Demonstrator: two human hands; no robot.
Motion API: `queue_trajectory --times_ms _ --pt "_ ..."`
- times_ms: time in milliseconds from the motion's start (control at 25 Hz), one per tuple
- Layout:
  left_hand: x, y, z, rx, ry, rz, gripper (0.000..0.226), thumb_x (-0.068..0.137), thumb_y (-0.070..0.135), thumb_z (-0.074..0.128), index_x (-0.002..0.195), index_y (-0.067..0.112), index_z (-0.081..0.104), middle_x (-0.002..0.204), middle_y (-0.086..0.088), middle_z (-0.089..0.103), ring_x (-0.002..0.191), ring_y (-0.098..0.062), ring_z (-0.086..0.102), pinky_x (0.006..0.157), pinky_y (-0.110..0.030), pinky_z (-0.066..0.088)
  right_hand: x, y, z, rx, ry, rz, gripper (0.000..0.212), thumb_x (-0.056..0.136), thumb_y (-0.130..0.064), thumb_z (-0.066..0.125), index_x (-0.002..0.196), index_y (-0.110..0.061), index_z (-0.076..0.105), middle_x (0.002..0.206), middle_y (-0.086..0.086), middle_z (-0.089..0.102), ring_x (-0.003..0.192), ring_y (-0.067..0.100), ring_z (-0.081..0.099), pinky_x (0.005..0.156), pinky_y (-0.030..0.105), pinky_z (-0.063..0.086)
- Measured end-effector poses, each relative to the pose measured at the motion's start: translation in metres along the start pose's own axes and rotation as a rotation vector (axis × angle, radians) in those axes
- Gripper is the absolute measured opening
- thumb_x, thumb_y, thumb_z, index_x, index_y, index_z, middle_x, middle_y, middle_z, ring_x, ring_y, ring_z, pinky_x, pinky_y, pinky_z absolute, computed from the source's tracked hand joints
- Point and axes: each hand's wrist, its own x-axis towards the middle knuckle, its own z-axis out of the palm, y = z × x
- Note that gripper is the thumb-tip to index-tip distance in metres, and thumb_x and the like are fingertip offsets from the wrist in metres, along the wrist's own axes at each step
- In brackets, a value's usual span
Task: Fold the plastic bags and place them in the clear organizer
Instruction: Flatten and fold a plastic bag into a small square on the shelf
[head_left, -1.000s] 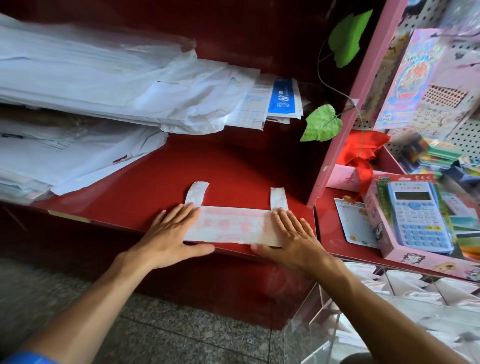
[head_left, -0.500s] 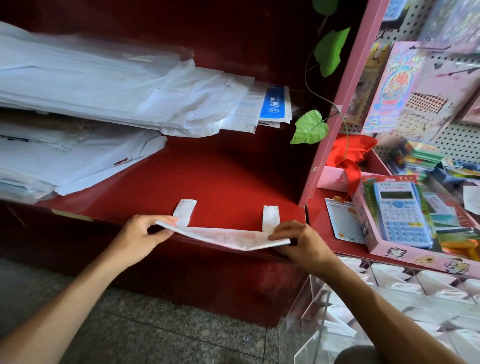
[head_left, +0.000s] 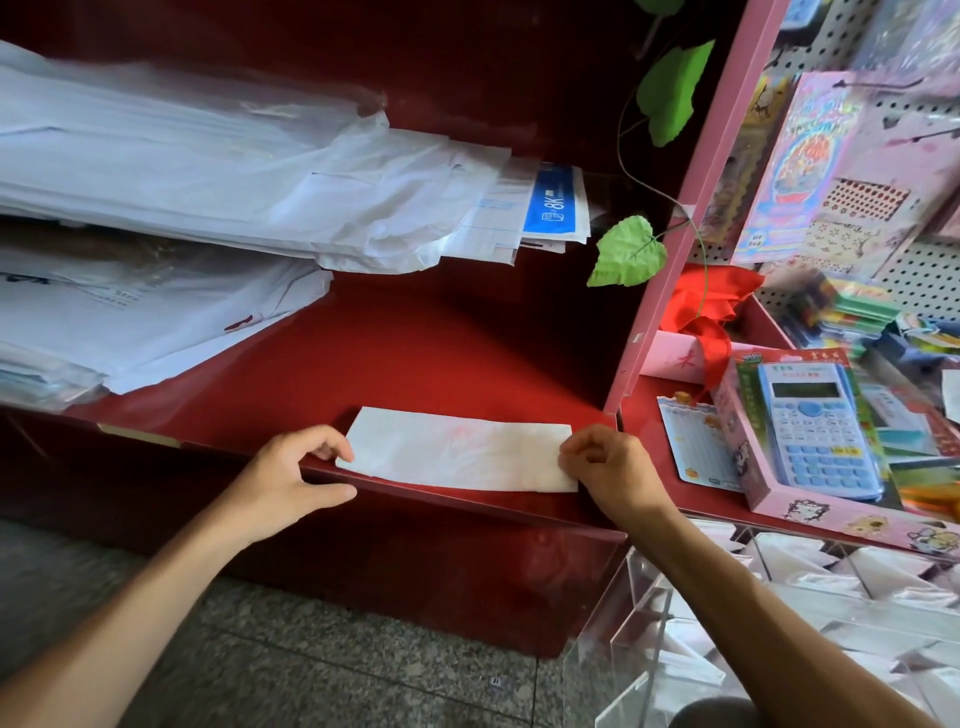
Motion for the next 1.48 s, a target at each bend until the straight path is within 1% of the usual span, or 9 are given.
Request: queue_trajectory --times_ms 160,240,480,640,800,960,1240,1360,1480 --pt "0.001 -0.004 0.004 0.045 0.063 0.065 0.04 0.073 0.0 0.081 0.078 0.039 0.073 0.081 0.007 0.064 0.082 -0.006 0.056 0.074 -0.005 0.036 -0.006 -0.007 -0.002 -0.244 -0.235 0.001 0.04 0.061 -0.041 0.081 0.099 -0.042 0.069 0.105 -0.011 0.068 0.101 0.016 0.062 0.098 0.041 0.043" --pt "0.003 -0.003 0.004 0.034 0.092 0.06 0.036 0.075 0.002 0.081 0.081 0.037 0.075 0.075 0.004 0.06 0.075 -0.008 0.055 0.071 -0.006 0.036 -0.011 -0.011 0.003 -0.493 -0.228 -0.064 0.047 0.072 -0.027 0.076 0.117 -0.037 0.065 0.117 -0.01 0.061 0.113 0.017 0.054 0.102 0.041 0.036" --pt "0.006 0.018 -0.005 -0.293 0.176 0.058 0.025 0.085 0.004 0.072 0.087 0.029 0.075 0.1 0.011 0.068 0.09 0.002 0.062 0.083 -0.011 0.042 -0.009 -0.021 -0.007 0.029 -0.021 -0.146 0.011 0.089 -0.008 0.066 0.087 -0.012 0.075 0.085 -0.009 0.059 0.082 0.004 0.057 0.077 0.022 0.041" --pt "0.006 0.034 0.0 -0.606 0.229 -0.014 0.015 0.096 0.012 0.06 0.083 0.014 0.066 0.074 0.008 0.062 0.075 -0.003 0.055 0.075 -0.021 0.039 -0.009 -0.03 -0.004 0.456 -0.029 0.06 0.025 0.099 -0.019 0.053 0.09 0.002 0.061 0.082 0.005 0.058 0.077 0.016 0.054 0.07 0.031 0.042" --pt "0.009 0.042 0.014 -0.656 0.365 -0.067 0.028 0.099 0.019 0.057 0.072 0.018 0.05 0.061 0.017 0.041 0.06 0.003 0.036 0.056 -0.011 0.028 -0.009 -0.031 0.012 0.448 -0.045 0.066 0.021 0.097 -0.024 0.06 0.101 -0.004 0.064 0.083 0.002 0.064 0.071 0.01 0.059 0.058 0.025 0.049" --pt "0.012 0.031 0.021 -0.56 0.4 -0.115 0.035 0.1 0.023 0.055 0.071 0.012 0.041 0.064 0.01 0.03 0.063 -0.006 0.027 0.059 -0.024 0.023 -0.004 -0.03 0.019 0.445 -0.062 0.085 0.025 0.096 -0.025 0.063 0.12 -0.019 0.059 0.101 -0.002 0.067 0.076 0.007 0.065 0.058 0.021 0.05" --pt "0.015 0.024 0.026 -0.466 0.426 -0.197 0.038 0.101 0.028 0.054 0.078 0.0 0.045 0.073 -0.001 0.032 0.068 -0.009 0.028 0.062 -0.031 0.022 0.007 -0.031 0.027 0.372 0.059 0.062 0.025 0.096 -0.035 0.062 0.081 -0.015 0.064 0.068 -0.007 0.06 0.061 0.008 0.054 0.058 0.024 0.045" --pt "0.016 0.023 0.028 -0.449 0.449 -0.243 0.04 0.101 0.029 0.053 0.073 0.004 0.04 0.068 0.002 0.028 0.062 -0.009 0.025 0.06 -0.033 0.02 0.006 -0.035 0.023 0.468 -0.06 0.135 0.029 0.093 -0.048 0.06 0.099 -0.02 0.063 0.086 -0.006 0.065 0.077 0.009 0.061 0.068 0.026 0.047" --pt "0.017 0.022 0.029 -0.427 0.464 -0.274 0.042 0.101 0.029 0.052 0.076 -0.003 0.04 0.069 -0.001 0.026 0.065 -0.013 0.024 0.06 -0.034 0.019 0.007 -0.031 0.022 0.561 -0.206 0.103 0.022 0.091 -0.026 0.069 0.111 -0.019 0.062 0.091 -0.003 0.067 0.079 0.013 0.065 0.065 0.026 0.05"
